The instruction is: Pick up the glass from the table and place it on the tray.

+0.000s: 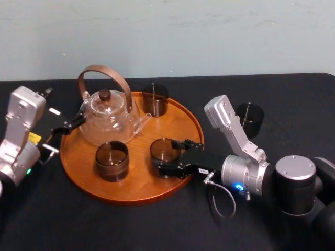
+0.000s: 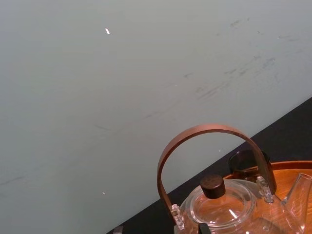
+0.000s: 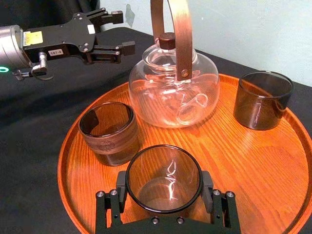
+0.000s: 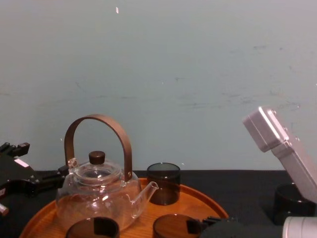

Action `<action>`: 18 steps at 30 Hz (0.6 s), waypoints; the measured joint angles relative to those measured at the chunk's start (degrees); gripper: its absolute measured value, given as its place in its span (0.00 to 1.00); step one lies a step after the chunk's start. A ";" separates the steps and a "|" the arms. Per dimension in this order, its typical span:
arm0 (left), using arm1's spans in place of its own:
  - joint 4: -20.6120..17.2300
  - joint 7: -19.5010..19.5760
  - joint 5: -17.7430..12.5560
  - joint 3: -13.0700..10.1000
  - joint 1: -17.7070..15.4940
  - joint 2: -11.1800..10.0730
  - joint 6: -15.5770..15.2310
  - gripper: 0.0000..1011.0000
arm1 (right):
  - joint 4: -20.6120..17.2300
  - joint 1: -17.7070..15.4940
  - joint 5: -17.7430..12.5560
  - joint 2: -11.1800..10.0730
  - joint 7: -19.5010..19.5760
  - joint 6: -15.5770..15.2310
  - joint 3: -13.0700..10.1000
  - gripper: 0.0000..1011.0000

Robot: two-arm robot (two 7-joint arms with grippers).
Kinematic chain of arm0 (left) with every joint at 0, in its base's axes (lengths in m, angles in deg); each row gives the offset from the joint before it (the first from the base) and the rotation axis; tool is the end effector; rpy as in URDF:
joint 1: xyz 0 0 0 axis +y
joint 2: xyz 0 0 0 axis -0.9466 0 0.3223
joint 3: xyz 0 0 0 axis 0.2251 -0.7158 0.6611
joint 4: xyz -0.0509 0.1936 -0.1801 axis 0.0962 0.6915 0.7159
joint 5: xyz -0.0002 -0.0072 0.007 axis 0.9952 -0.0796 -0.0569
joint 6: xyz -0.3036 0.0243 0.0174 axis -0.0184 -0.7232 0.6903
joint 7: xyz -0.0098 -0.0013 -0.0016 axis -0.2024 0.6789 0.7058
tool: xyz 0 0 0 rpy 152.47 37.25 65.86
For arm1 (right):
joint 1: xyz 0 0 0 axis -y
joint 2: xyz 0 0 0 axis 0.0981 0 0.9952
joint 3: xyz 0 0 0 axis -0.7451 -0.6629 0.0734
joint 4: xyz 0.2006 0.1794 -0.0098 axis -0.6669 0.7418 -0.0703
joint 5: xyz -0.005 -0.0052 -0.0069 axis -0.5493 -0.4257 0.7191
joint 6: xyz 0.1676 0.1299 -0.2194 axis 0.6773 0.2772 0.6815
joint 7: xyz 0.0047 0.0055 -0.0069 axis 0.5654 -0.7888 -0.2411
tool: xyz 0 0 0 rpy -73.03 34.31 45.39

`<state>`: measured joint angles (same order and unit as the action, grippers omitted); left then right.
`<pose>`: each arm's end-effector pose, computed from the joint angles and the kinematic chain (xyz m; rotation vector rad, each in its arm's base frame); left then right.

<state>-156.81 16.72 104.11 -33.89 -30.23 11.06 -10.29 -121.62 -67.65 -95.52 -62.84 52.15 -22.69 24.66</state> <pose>0.3511 0.0719 -0.2848 0.3047 -0.2848 1.2481 0.3646 0.0367 -0.2836 -0.3008 0.2072 -0.6375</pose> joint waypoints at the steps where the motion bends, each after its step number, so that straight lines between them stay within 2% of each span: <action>1: 0.00 0.00 0.00 0.00 0.00 0.00 0.00 0.99 | 0.00 0.00 0.00 0.00 0.00 0.00 -0.01 0.89; 7: 0.00 0.00 0.00 0.00 0.00 0.00 0.00 0.99 | -0.07 0.00 0.00 -0.03 0.00 0.04 -0.03 0.89; 10: 0.00 0.00 0.00 0.00 0.00 0.00 0.00 0.99 | -0.08 0.00 0.01 -0.03 0.00 0.05 -0.05 0.92; 13: 0.00 0.00 0.00 0.00 0.00 0.00 0.00 0.99 | -0.10 -0.01 0.02 -0.05 0.01 0.07 -0.06 0.99; 18: 0.00 0.00 0.00 0.00 0.00 0.00 0.00 0.99 | -0.12 -0.02 0.03 -0.06 0.02 0.08 -0.08 0.99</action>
<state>-156.81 16.72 104.11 -33.89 -30.23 11.06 -10.29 -121.74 -67.67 -95.49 -62.90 52.17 -22.61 24.58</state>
